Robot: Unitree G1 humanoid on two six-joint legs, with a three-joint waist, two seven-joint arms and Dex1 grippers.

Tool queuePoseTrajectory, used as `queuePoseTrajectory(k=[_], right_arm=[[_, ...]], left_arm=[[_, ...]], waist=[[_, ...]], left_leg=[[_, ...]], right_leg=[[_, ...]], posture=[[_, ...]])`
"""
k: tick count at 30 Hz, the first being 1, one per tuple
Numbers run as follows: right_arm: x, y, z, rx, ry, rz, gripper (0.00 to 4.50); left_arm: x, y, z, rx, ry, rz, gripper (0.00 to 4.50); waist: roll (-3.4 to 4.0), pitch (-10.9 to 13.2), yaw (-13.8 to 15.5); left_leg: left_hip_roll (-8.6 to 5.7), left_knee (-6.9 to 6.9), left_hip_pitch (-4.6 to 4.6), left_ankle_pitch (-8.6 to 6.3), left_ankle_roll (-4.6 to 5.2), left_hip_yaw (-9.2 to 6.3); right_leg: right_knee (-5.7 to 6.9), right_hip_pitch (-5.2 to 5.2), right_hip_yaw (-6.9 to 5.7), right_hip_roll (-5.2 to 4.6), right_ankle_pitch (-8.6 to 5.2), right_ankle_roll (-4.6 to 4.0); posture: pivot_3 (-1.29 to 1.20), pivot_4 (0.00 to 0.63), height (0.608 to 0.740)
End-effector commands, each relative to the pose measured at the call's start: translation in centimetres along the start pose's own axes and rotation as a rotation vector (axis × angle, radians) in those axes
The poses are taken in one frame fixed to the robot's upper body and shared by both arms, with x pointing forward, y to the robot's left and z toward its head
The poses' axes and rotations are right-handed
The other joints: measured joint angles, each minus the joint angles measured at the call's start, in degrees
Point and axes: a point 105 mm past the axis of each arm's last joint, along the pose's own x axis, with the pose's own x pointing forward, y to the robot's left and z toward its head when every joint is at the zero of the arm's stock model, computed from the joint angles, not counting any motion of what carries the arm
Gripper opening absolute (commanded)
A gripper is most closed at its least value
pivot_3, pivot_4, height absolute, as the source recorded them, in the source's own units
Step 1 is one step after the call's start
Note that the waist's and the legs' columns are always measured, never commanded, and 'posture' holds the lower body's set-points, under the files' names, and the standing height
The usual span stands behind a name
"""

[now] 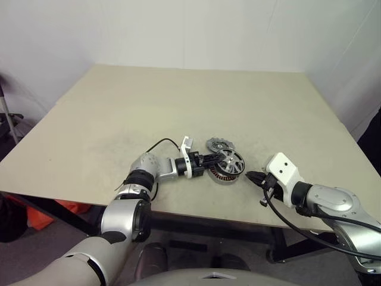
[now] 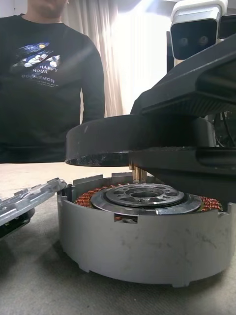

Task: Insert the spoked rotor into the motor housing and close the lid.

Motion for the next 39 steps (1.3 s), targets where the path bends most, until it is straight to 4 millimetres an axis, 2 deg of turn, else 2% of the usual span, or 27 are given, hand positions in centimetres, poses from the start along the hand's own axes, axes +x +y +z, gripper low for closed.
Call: queuePoseTrajectory(k=[1,2,7,19,31,34,39], right_arm=[[0.0,-0.4,1.0,-0.04,-0.036,-0.016,0.0],[0.0,-0.4,1.1,-0.04,-0.037,-0.017,0.0],[0.1,-0.5,1.2,-0.041,-0.042,-0.022,0.0],[0.3,-0.4,1.2,-0.042,-0.044,-0.018,0.0],[0.4,-0.2,1.9,-0.045,-0.061,-0.009,0.0],[0.6,-0.3,2.2,-0.048,-0.07,-0.005,0.0],[1.9,-0.7,2.8,-0.039,-0.1,-0.016,0.0]], left_arm=[[0.0,-0.7,0.9,0.045,-0.02,-0.005,0.55],[0.0,-0.6,0.9,0.053,-0.019,0.001,0.55],[0.0,-0.6,0.9,0.039,-0.017,0.009,2.0],[-0.8,-1.7,1.7,0.07,-0.017,-0.016,2.0],[-3.3,-3.4,4.1,0.163,-0.101,-0.036,2.0],[-4.1,-3.5,4.8,0.24,-0.13,-0.01,2.0],[-5.0,-2.0,5.2,0.526,-0.144,0.153,2.0]], waist=[[0.0,0.0,0.0],[0.0,0.0,0.0],[0.01,0.0,0.01],[0.0,0.0,-0.03],[0.02,0.0,-0.03],[0.02,0.0,-0.07],[0.04,-0.01,-0.16]], left_leg=[[0.0,0.0,0.0,0.0,0.01,0.0],[-0.01,0.0,-0.01,-0.01,0.01,0.0],[-0.02,-0.02,-0.01,-0.05,0.07,0.0],[-0.08,-0.23,-0.02,-0.07,0.12,0.0],[-0.09,-0.41,-0.1,-0.12,0.19,0.01],[-0.1,-0.49,-0.11,-0.11,0.18,0.01],[-0.09,-0.58,-0.09,-0.1,0.17,0.01]], right_leg=[[-0.01,0.0,0.0,0.0,0.0,0.01],[-0.02,0.0,0.0,-0.02,0.0,0.01],[-0.05,0.02,0.0,-0.02,-0.02,0.03],[-0.23,0.02,-0.01,-0.06,-0.04,0.05],[-0.62,0.07,-0.1,-0.07,0.17,-0.29],[-0.68,0.07,-0.12,-0.07,0.17,-0.3],[-0.72,0.07,-0.15,-0.06,0.17,-0.3]], posture=[[0.0,0.0,0.74],[0.0,0.0,0.74],[0.0,0.0,0.74],[0.0,0.0,0.74],[0.0,0.0,0.74],[0.0,0.0,0.74],[0.0,0.0,0.74]])
